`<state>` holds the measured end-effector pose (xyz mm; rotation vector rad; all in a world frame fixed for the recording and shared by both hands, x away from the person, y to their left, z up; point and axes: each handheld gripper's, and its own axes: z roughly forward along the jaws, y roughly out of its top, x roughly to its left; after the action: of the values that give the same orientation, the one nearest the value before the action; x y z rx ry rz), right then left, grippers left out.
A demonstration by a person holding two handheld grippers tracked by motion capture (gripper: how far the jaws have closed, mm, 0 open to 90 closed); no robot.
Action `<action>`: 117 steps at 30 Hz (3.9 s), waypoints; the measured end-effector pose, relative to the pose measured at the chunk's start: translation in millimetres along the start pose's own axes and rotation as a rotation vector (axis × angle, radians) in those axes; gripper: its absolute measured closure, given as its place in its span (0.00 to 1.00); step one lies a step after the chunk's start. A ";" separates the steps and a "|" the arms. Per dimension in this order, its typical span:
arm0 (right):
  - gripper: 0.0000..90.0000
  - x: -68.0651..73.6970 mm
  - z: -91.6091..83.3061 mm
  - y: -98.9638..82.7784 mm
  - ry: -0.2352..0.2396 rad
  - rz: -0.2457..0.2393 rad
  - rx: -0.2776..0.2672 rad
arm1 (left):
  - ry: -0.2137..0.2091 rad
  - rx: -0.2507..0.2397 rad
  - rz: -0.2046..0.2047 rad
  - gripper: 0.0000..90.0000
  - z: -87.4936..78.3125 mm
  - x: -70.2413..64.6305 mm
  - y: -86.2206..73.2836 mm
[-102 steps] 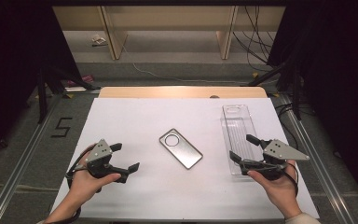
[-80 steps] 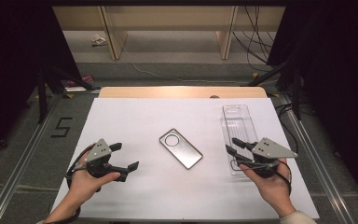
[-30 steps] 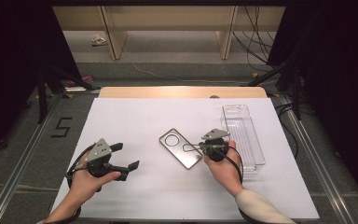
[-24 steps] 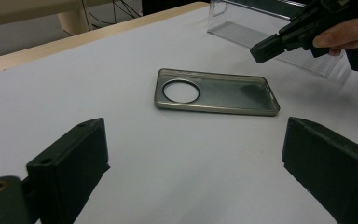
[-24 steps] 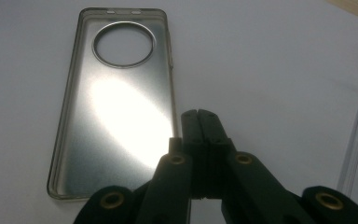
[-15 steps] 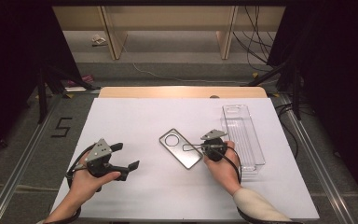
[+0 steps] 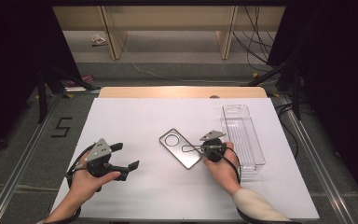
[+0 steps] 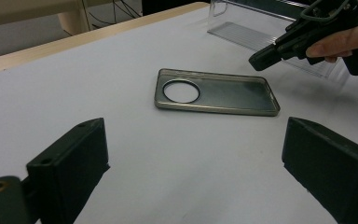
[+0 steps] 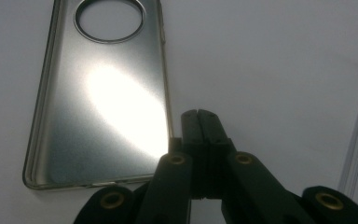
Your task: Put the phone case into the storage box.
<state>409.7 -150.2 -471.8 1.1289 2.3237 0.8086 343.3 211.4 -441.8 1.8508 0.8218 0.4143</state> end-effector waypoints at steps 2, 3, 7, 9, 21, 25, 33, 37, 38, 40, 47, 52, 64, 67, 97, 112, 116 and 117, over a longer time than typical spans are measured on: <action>1.00 0.0 0.8 -0.4 0.000 0.002 0.005 | 0.000 0.000 0.000 0.07 0.1 0.0 0.0; 1.00 0.0 0.9 -0.6 0.002 0.003 0.008 | 0.000 0.000 0.000 0.07 0.1 -0.1 0.0; 1.00 0.1 2.5 -1.6 0.004 0.006 0.021 | 0.000 0.000 0.001 0.07 -0.1 0.2 0.0; 1.00 0.0 3.3 -2.3 0.009 0.006 0.029 | 0.000 0.000 0.001 0.07 0.0 0.2 0.0; 1.00 0.1 4.8 -3.1 0.022 0.007 0.038 | 0.001 0.000 -0.002 0.07 0.0 0.2 -0.1; 1.00 -0.2 5.2 -3.5 0.022 0.008 0.040 | 0.001 0.000 -0.002 0.07 0.2 0.4 -0.3; 1.00 0.4 6.0 -4.6 0.035 0.006 0.053 | 0.001 0.002 -0.002 0.07 0.3 0.6 -0.4; 1.00 2.4 6.7 -5.6 0.039 0.005 0.062 | 0.003 0.002 -0.003 0.07 0.1 0.8 -0.4; 1.00 2.4 6.7 -5.6 0.039 0.005 0.062 | 0.002 0.003 -0.003 0.07 0.0 0.9 -0.5; 1.00 3.9 5.9 -5.6 0.045 0.006 0.065 | 0.002 0.003 -0.003 0.07 0.1 0.8 -0.5; 1.00 9.6 3.3 -6.4 0.067 -0.011 0.074 | 0.005 0.003 -0.004 0.07 0.0 1.0 -0.6; 1.00 15.5 1.3 -7.1 0.084 -0.022 0.077 | 0.006 0.003 -0.002 0.07 -0.1 1.2 -0.5; 1.00 33.5 -3.1 -8.4 0.134 -0.040 0.082 | 0.004 -0.002 0.002 0.08 -0.8 1.9 -0.3; 1.00 37.4 -4.1 -8.4 0.143 -0.051 0.085 | 0.005 -0.001 0.003 0.08 -0.9 2.0 -0.4; 1.00 51.0 -5.5 -8.2 0.174 -0.084 0.081 | 0.005 0.000 0.004 0.08 -0.8 2.1 -0.3; 0.86 47.7 -10.0 -6.9 0.150 -0.083 0.036 | 0.003 0.000 0.006 0.08 -1.3 2.5 -0.3; 0.70 41.7 -18.0 -4.0 0.134 -0.059 -0.036 | 0.003 -0.001 0.003 0.08 -1.5 2.4 -0.3; 0.58 36.6 -24.4 -1.5 0.139 -0.036 -0.104 | 0.003 -0.001 0.003 0.08 -1.4 2.4 -0.3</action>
<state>373.1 -129.1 -459.3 1.0132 2.3759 1.0110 344.0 214.1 -441.7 1.8509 0.8209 0.4197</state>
